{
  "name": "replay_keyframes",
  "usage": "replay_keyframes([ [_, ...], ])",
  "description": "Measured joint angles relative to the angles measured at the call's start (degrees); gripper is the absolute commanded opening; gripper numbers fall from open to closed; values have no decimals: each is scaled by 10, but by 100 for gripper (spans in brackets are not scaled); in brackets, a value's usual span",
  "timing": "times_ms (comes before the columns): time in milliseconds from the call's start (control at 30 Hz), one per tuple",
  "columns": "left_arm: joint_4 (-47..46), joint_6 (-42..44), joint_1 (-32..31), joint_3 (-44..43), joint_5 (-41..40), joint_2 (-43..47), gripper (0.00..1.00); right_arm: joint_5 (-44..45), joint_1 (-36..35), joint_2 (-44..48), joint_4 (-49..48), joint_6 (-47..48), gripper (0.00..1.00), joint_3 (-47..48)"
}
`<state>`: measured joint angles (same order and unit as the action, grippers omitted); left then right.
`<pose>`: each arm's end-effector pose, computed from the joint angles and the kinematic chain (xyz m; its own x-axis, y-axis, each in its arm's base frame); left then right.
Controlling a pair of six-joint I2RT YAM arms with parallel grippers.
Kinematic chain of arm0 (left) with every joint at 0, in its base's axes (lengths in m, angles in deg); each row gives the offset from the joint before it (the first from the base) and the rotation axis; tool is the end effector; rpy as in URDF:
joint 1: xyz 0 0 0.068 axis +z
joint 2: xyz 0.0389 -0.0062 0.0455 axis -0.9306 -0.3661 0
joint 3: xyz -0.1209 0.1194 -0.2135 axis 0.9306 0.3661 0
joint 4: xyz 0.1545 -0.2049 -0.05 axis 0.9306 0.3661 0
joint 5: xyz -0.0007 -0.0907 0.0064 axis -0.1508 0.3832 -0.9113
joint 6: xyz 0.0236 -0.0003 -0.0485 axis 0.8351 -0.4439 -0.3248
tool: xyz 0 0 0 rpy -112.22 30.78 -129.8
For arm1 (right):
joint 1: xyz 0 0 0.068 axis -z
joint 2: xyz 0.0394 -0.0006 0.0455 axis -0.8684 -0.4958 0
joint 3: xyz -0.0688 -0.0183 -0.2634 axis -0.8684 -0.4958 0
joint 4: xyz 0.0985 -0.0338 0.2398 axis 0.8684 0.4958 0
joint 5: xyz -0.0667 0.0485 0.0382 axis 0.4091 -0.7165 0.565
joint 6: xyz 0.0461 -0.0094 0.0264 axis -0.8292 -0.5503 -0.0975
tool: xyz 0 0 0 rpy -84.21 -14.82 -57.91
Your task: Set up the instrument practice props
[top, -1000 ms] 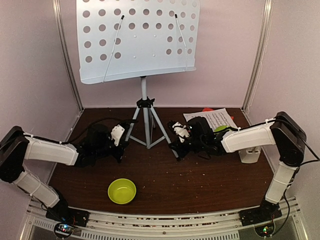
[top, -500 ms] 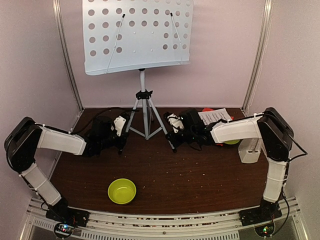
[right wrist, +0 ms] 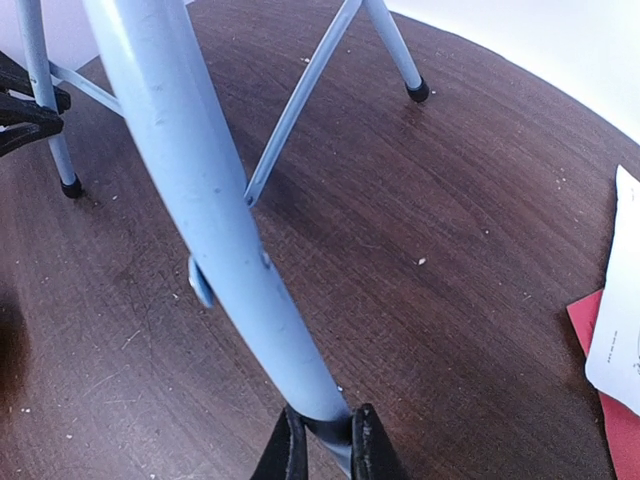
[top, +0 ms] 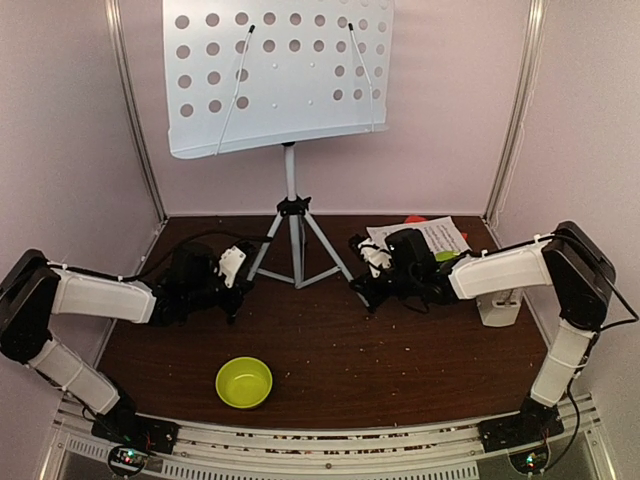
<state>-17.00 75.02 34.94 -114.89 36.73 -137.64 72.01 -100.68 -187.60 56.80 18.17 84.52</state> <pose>0.2457 -0.1623 0.1793 -0.3959 0.3101 -0.8644 0.5540 0.8314 0.0445 0.2830 0.2499 0.1785 -0.4620 -0.3588 -0.8111 -0.7442 0.6543 0.1344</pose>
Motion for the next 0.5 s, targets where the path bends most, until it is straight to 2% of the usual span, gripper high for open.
replay_keyframes([
  [133, -1, -15, 3, 2, -14, 1, 0, 13, 7, -8, 33, -27, 0, 21],
  [300, -5, -34, 16, 1, -49, -3, 0, 50, 41, -80, 98, -60, 0, 76],
  [500, -5, -33, 18, -41, -71, -46, 0, 54, 35, -126, 137, -75, 0, 146],
])
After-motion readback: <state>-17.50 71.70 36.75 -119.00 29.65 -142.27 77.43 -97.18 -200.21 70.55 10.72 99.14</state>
